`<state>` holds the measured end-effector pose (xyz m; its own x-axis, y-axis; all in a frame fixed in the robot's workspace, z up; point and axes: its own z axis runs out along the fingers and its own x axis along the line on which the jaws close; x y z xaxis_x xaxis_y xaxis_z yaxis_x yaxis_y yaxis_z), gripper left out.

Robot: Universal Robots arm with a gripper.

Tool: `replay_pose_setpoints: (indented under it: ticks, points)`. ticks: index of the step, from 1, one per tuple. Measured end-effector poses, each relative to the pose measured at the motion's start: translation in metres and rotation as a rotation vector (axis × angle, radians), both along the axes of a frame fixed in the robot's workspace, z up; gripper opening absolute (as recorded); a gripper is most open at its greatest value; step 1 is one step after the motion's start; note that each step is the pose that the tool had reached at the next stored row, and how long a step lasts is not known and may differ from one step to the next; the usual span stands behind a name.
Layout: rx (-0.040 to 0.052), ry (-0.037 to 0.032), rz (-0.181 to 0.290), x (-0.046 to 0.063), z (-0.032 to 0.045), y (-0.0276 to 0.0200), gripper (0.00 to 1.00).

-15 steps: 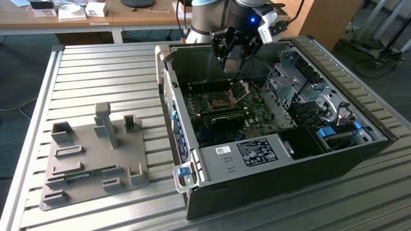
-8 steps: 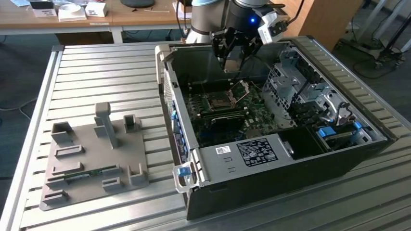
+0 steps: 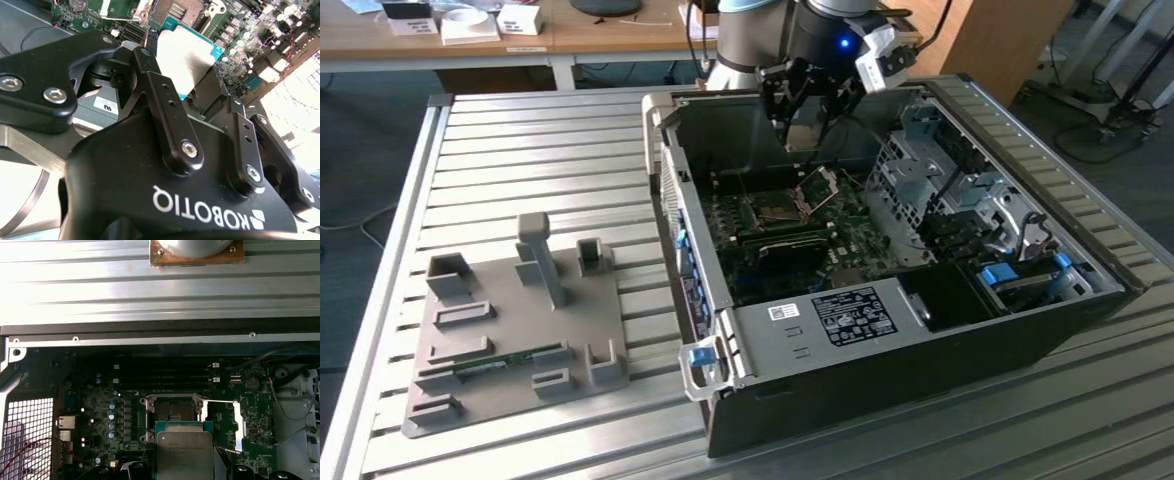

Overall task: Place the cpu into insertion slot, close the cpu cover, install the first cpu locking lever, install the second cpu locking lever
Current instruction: 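Place the cpu into insertion slot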

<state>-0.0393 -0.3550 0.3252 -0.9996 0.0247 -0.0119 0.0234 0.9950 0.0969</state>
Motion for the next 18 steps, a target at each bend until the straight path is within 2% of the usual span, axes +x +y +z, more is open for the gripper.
replay_pose_setpoints:
  ticks: [18]
  points:
    - [-0.0002, 0.0001, 0.000, 0.0000, -0.0034, 0.0000, 0.54]
